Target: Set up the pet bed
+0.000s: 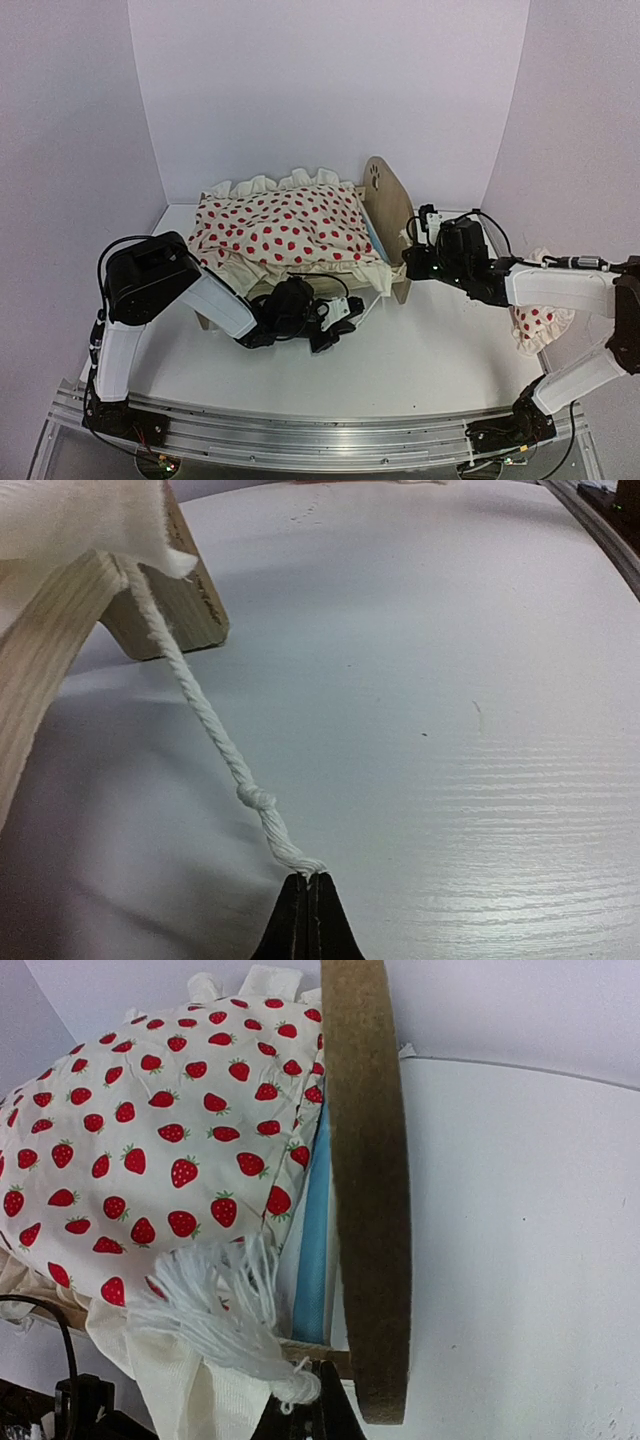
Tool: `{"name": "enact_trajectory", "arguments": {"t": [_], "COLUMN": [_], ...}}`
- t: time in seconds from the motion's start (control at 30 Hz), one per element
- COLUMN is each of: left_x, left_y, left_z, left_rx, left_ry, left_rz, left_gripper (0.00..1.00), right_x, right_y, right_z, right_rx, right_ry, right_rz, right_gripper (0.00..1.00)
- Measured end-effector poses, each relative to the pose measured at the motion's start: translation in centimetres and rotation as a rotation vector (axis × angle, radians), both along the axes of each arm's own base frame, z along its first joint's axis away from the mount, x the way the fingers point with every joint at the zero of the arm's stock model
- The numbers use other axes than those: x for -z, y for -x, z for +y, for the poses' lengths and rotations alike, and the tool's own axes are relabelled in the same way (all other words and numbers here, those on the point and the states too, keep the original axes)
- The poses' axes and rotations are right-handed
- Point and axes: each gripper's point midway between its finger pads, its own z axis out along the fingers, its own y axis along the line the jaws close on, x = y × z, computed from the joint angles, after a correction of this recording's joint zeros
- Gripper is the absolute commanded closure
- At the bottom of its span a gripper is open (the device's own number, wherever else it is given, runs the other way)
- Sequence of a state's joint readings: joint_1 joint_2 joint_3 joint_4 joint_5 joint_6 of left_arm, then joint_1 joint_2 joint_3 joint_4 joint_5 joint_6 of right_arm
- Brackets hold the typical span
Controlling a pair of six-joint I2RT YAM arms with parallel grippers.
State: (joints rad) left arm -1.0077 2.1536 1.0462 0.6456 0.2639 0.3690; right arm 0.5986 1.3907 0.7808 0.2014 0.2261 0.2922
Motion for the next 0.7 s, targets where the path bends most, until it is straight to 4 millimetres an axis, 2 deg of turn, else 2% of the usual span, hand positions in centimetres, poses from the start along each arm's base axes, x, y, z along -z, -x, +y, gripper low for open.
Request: {"name": "enact_trajectory", "arguments": {"t": [0.17, 0.3, 0.4, 0.7], "left_x": [1.6, 1.6, 1.5, 0.7], "left_y": [2.4, 2.9, 2.4, -1.0], "left_z": [0.2, -0.3, -1.1, -5.0], "left_rx": [0.089, 0.094, 0.073, -0.053], "left_ry": [-0.061, -0.055, -0.04, 0.03], "left_rz": [-0.033, -0.022, 0.003, 0.051], "left_gripper": [1.0, 1.0, 1.0, 1.0], "right_x": [0.4, 0.6, 1.1, 3.4], "right_y": [0.5, 1.8, 3.6, 8.2], "right_z": [0.3, 1.0, 1.5, 1.6], "right_rx": [-0.024, -0.057, -0.092, -0.222], "right_ry": [-0.003, -0.032, -0.035, 0.022], "right_rz": [0.037, 0.065, 0.091, 0.152], "right_gripper": [1.0, 1.0, 1.0, 1.0]}}
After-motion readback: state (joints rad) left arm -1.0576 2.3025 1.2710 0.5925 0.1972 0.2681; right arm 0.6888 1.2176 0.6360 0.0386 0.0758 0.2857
